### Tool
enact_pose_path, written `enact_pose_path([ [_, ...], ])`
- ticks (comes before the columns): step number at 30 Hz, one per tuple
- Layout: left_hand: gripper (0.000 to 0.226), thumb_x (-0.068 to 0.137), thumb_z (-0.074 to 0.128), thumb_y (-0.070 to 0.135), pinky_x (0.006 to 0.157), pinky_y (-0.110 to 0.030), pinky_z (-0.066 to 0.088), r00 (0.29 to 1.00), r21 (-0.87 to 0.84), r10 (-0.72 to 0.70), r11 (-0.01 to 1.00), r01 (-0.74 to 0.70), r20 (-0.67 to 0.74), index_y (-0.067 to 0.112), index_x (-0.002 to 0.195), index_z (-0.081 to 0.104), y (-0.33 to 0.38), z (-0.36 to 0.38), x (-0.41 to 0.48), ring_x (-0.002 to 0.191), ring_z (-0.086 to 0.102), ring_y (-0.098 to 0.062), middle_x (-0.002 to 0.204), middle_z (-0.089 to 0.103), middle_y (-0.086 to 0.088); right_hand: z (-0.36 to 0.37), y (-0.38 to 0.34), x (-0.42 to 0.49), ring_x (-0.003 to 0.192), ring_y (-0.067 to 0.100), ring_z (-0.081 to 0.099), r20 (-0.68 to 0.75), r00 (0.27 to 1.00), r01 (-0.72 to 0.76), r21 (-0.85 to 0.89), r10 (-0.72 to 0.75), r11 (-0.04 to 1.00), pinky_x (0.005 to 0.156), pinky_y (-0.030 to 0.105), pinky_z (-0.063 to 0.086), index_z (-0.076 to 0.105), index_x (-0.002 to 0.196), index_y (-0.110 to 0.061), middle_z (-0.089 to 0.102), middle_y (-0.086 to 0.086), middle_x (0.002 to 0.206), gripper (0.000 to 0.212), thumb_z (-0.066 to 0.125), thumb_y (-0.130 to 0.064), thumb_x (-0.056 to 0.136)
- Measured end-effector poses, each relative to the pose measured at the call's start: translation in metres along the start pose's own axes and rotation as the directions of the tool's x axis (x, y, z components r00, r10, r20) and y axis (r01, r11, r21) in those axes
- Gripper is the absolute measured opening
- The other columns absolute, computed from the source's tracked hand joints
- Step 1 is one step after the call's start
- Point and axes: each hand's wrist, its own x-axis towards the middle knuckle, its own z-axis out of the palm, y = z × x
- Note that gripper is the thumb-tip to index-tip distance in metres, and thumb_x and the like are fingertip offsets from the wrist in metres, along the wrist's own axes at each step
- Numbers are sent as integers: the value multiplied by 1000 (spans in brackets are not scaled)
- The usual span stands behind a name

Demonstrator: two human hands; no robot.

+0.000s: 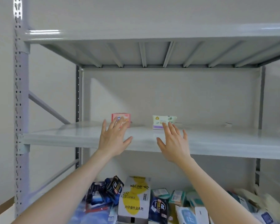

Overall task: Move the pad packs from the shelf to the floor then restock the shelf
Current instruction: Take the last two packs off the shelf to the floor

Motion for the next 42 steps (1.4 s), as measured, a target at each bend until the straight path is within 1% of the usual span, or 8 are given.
enact_pose_path([
  [10, 64, 91, 39, 61, 117, -53, 2, 1000, -28, 11, 1000, -11, 3, 31, 147, 27, -48, 92, 98, 148, 12, -20, 160, 20, 2, 67, 19, 110, 146, 20, 16, -42, 997, -70, 12, 70, 998, 116, 48, 12, 16, 151, -23, 18, 4, 159, 65, 35, -51, 96],
  [18, 72, 89, 35, 69, 117, -51, 4, 994, -54, -87, 994, 90, 59, 34, 150, 23, -83, 156, 169, 149, 9, -17, 161, 15, 4, 113, 61, 184, 146, 19, 15, -30, 993, -115, -80, 113, 990, 115, 47, 15, 12, 151, -24, 17, 4, 160, 67, 30, -57, 95],
  [26, 78, 85, 44, 70, 118, -52, 10, 976, -109, -166, 977, 182, 141, 33, 150, 23, -121, 201, 208, 149, 10, -20, 161, 17, 2, 139, 101, 236, 147, 20, 13, 51, 990, -130, -96, 135, 987, 115, 51, 14, 12, 152, -24, 16, 6, 160, 77, 33, -65, 90],
  [32, 90, 79, 48, 76, 118, -50, 13, 930, -185, -177, 952, 245, 321, 35, 152, 15, -142, 226, 236, 149, 9, -21, 160, 18, 2, 155, 115, 253, 146, 23, 17, 210, 960, -185, -26, 186, 982, 113, 56, 16, 11, 152, -31, 16, 3, 160, 84, 38, -73, 84],
  [34, 96, 75, 51, 78, 118, -48, 16, 894, -241, -161, 929, 280, 419, 34, 153, 15, -143, 235, 241, 148, 13, -21, 160, 21, 1, 160, 116, 256, 142, 25, 25, 291, 936, -221, 39, 200, 975, 111, 54, 24, 13, 151, -32, 25, 2, 157, 86, 42, -74, 82],
  [37, 107, 64, 59, 81, 110, -37, 31, 841, -369, -153, 848, 382, 519, 27, 151, 27, -142, 240, 247, 139, 36, -22, 151, 40, -2, 163, 119, 259, 133, 28, 35, 344, 924, -226, 131, 170, 965, 105, 48, 37, 20, 150, -29, 43, 5, 144, 85, 51, -69, 81],
  [39, 106, 57, 65, 76, 92, -28, 39, 837, -423, -167, 801, 423, 520, 23, 145, 40, -139, 242, 246, 118, 53, -18, 137, 53, 1, 163, 121, 258, 131, 28, 35, 363, 919, -214, 138, 152, 967, 103, 45, 38, 22, 150, -27, 45, 6, 140, 87, 59, -63, 79],
  [42, 92, 64, 78, 62, 83, -25, 40, 847, -433, -162, 802, 413, 507, 22, 141, 47, -137, 240, 245, 102, 55, -12, 122, 58, 6, 159, 123, 259, 132, 27, 31, 396, 907, -196, 108, 139, 975, 103, 41, 37, 26, 149, -24, 42, 5, 140, 94, 69, -59, 73],
])
